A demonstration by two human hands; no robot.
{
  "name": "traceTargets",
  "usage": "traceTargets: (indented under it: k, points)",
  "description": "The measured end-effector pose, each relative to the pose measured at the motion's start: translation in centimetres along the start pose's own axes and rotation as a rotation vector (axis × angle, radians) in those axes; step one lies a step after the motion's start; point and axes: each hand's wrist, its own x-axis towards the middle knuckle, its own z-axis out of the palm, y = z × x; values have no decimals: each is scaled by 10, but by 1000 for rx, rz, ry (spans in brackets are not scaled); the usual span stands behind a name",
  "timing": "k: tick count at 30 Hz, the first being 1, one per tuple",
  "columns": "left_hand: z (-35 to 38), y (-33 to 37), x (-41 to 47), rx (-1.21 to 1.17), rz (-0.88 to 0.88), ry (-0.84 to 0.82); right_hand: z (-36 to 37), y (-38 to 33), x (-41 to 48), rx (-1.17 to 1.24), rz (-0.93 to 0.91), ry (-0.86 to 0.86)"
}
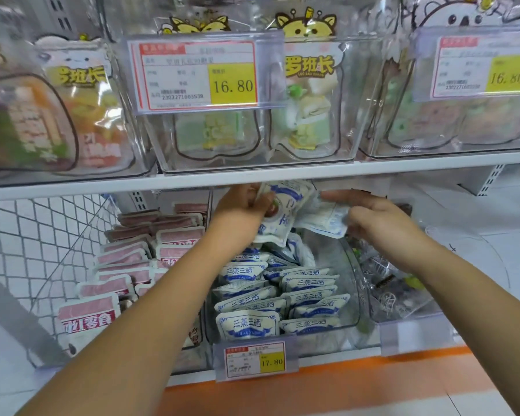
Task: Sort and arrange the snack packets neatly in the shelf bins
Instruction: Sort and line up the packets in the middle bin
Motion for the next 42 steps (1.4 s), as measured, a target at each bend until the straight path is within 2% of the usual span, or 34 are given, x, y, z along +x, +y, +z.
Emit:
traceTargets:
  k: [2, 4, 10, 14, 17, 21, 23, 25, 26, 29, 31, 33, 39, 42]
  points:
    - [2, 1, -10, -123, 47, 24, -2, -2, -5, -28, -25, -136]
    - [1, 0, -19, -188, 71, 28, -2, -2, -9, -57, -72, -194]
    - [-3, -4, -34, -342, 58, 55, 6, -8, -11, -246, -207, 25]
    - [-6, -4, -37, -363, 51, 83, 5, -17, -11, -102, -153, 55]
    - [-2, -3, -40, -351, 31, -3, 21, -22, -11, -49, -145, -13]
    - [-2, -5, -41, -417, -18, -73, 35, -20, 0, -138, -165, 84]
    - [-4, -2, -45, -502, -57, -209, 37, -19, 3, -101, -185, 83]
    - [-1, 0, -50, -408, -55, -306, 39, -15, 3, -104, -188, 72]
    - [1, -1, -51, -331, -34, -295, 39, -13, 4, -112, -175, 67]
    - [1, -1, -49, -285, -1, -221, 26, -16, 6, -139, -80, -66]
    - [1, -1, -48, -310, -8, -239, 15, -21, 5, -133, -48, -210]
    - [2, -1, -47, -304, -17, -282, 12, -20, 4, -75, -39, -254]
    - [-5, -2, -47, -273, -65, -463, 11, -6, -2, 155, -46, -150]
    - [-4, -7, -45, -305, -85, -407, 10, -2, -3, 109, -126, -6]
